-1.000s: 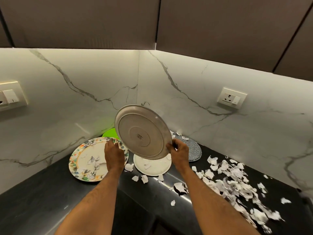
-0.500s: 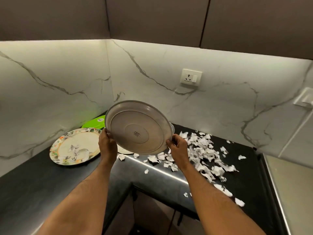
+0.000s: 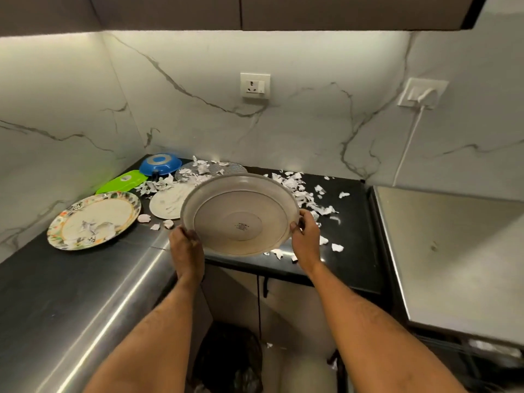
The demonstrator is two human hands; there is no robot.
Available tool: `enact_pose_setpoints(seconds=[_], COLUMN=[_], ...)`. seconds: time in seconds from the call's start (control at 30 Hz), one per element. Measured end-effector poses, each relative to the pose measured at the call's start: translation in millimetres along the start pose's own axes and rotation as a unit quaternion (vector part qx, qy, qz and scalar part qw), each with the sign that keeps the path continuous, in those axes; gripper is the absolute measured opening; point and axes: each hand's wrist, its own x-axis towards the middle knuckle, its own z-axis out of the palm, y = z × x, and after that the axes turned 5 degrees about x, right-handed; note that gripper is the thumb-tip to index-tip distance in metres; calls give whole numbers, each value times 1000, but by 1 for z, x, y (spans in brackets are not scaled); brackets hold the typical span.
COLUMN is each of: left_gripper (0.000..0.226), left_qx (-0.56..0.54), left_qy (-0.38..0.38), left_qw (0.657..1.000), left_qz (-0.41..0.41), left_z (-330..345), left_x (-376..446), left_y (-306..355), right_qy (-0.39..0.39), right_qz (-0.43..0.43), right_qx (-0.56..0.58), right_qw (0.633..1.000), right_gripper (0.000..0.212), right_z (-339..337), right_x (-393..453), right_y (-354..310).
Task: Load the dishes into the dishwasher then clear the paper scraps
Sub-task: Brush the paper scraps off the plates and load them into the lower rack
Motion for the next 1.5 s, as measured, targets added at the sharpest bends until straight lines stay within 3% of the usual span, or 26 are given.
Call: enact_pose_setpoints(seconds=[0.2, 0.33, 0.57, 0.7, 0.93, 1.1, 1.5], left_gripper=[10, 16, 18, 17, 26, 16, 24], left_qx=[-35, -44, -18, -4, 27, 43, 111], left_qy=[-67, -107, -177, -214, -284, -339, -369], left_qw=[997, 992, 982, 973, 955, 938, 920], left_qz=[-8, -38, -67, -80, -81, -63, -63], left_z=[-16, -27, -37, -25, 20, 68, 178], left_x=[-81, -140, -235, -286, -376, -442, -587], left_y=[-2, -33, -70, -82, -82, -92, -97], right_qy=[67, 83, 112, 133, 198, 232, 208], right_qz=[-25, -31, 49, 94, 143, 182, 263], right_qx=[-39, -77, -117, -127, -112, -131, -154], right_qw=[997, 993, 985, 978, 963, 946, 929], right_gripper=[32, 23, 31, 25, 24, 30, 42], right_z=[-43, -67, -114, -151, -229, -299, -449], right_x=[-74, -139, -233, -273, -327, -355, -380], right_y=[13, 38, 85, 103, 130, 178, 311])
